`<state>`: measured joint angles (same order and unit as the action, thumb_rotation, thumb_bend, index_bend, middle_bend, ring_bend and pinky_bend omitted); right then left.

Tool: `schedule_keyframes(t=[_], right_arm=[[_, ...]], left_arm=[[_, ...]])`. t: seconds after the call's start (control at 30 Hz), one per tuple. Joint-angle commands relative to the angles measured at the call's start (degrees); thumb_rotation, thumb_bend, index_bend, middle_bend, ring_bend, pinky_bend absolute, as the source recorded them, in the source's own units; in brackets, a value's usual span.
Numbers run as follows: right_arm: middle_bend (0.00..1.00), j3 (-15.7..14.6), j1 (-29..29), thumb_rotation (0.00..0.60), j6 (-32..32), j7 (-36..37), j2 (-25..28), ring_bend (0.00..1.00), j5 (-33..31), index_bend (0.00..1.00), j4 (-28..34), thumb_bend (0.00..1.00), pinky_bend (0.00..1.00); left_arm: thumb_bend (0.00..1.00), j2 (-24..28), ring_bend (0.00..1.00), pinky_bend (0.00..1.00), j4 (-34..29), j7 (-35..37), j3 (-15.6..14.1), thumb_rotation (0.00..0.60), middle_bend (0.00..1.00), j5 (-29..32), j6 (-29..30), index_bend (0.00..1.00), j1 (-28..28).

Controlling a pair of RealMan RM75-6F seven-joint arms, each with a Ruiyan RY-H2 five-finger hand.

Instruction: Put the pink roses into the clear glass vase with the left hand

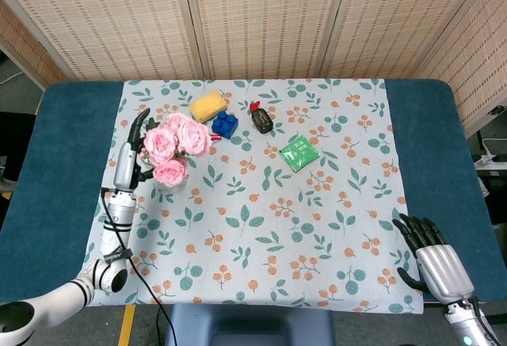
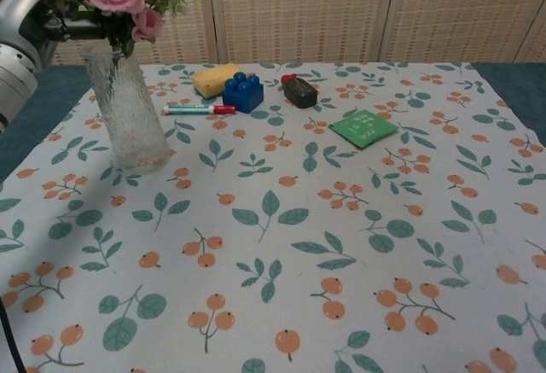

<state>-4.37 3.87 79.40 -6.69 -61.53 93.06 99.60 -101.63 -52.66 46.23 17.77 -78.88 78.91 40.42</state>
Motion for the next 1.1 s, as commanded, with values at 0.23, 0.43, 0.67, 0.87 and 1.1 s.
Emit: schedule_keyframes(t=[0.23,0.43,0.67,0.87,1.1], right_arm=[[0.0,-0.2,-0.1,0.6,0.1,0.1,0.1,0.0,0.4,0.0,0.1,0.21,0.0],[0.0,-0.3,0.0,0.6,0.0,0.1,0.1,0.0,0.6,0.0,0.2,0.21,0.0],[0.0,-0.3,0.1,0.6,0.0,0.4,0.2,0.0,0.6,0.0,0.0,0.21,0.0],[0.0,-0.6,0.4,0.6,-1.1,-0.2,-0.2,0.0,0.7,0.0,0.0,0.21,0.0],[0.0,-0.4,0.1,0.6,-0.2,-0.2,-0.1,0.0,0.6,0.0,0.1,0.21,0.0]], left_arm=[[0.33,3.4,0.0,0.0,-2.0,-0.3,-2.4,0.6,0.0,0.4,-1.9,0.0,-4.0],[0.32,5.1,0.0,0.01,-2.6,0.7,-3.5,0.6,0.0,0.6,-2.9,0.0,-6.3],[0.31,8.1,0.0,0.01,-5.2,0.1,-7.4,0.6,0.0,-1.1,-0.1,0.0,-11.9],[0.32,9.3,0.0,0.01,-7.4,-1.2,-8.8,0.6,0.0,-2.5,0.2,0.0,-13.5],[0.31,8.3,0.0,0.02,-9.5,-4.8,-8.7,0.6,0.0,-6.0,0.2,0.0,-11.0]])
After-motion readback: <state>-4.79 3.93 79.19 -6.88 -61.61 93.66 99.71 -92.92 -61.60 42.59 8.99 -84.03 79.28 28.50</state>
